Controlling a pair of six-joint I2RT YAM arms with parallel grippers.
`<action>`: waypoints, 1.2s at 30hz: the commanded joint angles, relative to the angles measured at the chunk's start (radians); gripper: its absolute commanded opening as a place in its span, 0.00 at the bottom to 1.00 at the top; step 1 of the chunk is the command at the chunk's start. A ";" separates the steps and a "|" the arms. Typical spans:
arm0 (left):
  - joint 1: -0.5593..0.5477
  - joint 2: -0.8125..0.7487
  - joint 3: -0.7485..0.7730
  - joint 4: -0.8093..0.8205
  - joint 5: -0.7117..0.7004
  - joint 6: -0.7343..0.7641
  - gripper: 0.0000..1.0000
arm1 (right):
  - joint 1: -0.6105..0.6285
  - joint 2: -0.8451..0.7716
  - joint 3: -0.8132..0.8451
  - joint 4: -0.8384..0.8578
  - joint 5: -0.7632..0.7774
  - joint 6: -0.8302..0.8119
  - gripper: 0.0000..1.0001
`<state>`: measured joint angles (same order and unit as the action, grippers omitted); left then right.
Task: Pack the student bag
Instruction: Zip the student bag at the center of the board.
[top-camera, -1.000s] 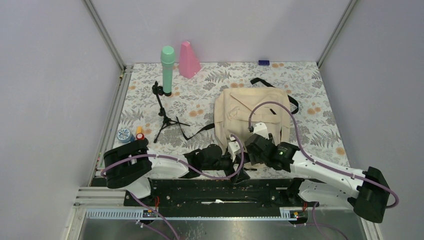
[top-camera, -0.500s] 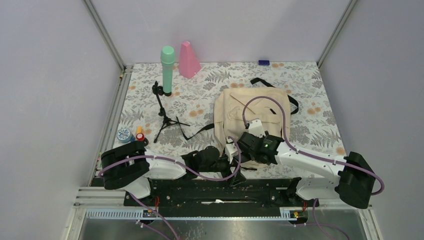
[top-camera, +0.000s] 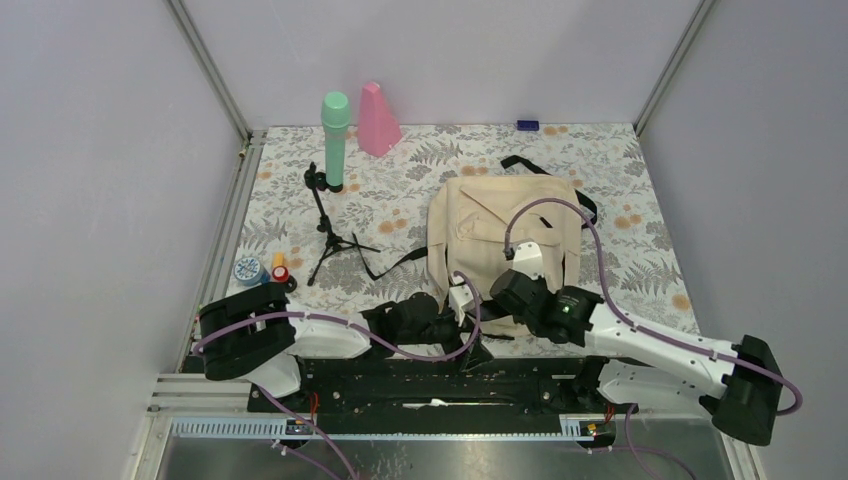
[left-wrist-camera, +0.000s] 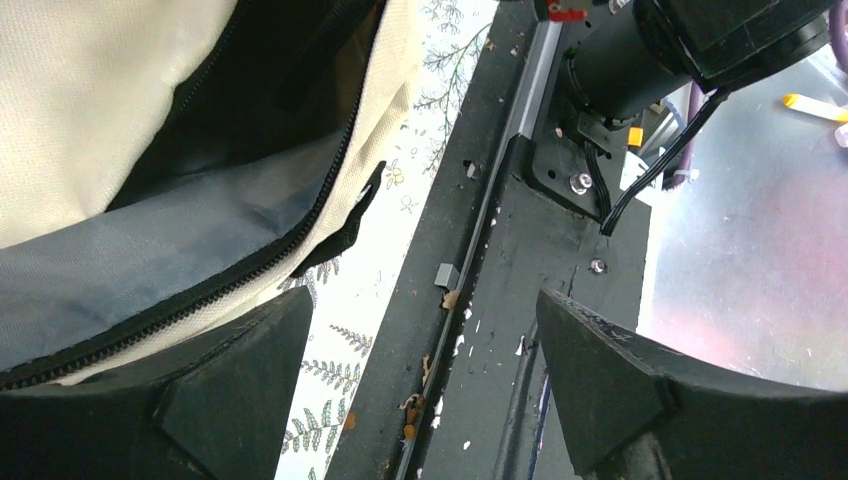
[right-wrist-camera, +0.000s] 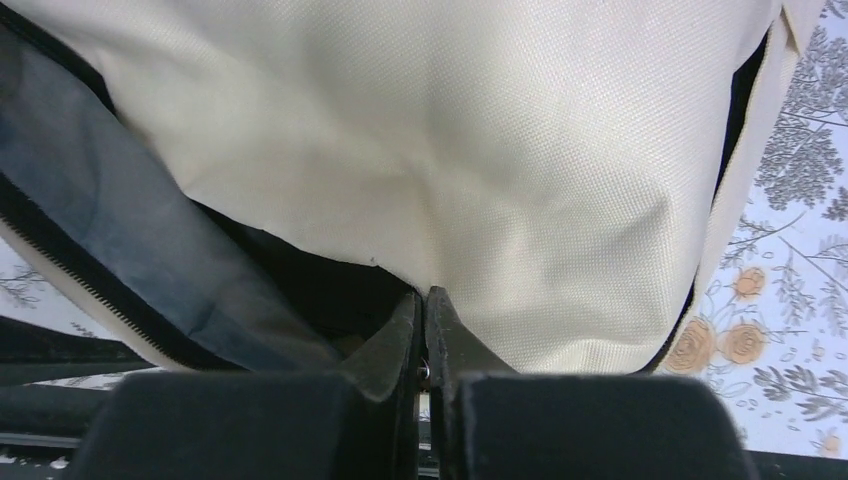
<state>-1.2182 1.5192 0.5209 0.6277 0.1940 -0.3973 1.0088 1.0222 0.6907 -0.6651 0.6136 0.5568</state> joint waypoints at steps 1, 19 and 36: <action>-0.003 -0.045 0.048 0.059 -0.042 -0.013 0.86 | 0.008 -0.098 -0.042 0.093 -0.006 0.059 0.00; 0.213 0.152 0.071 0.646 0.319 -0.630 0.82 | -0.004 -0.421 -0.163 0.285 -0.100 0.198 0.00; 0.203 0.131 0.132 0.301 0.268 -0.271 0.80 | -0.009 -0.432 -0.158 0.289 -0.120 0.207 0.00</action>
<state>-1.0122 1.6550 0.6102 0.9768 0.4648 -0.7822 1.0012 0.5911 0.5159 -0.4561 0.5232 0.7380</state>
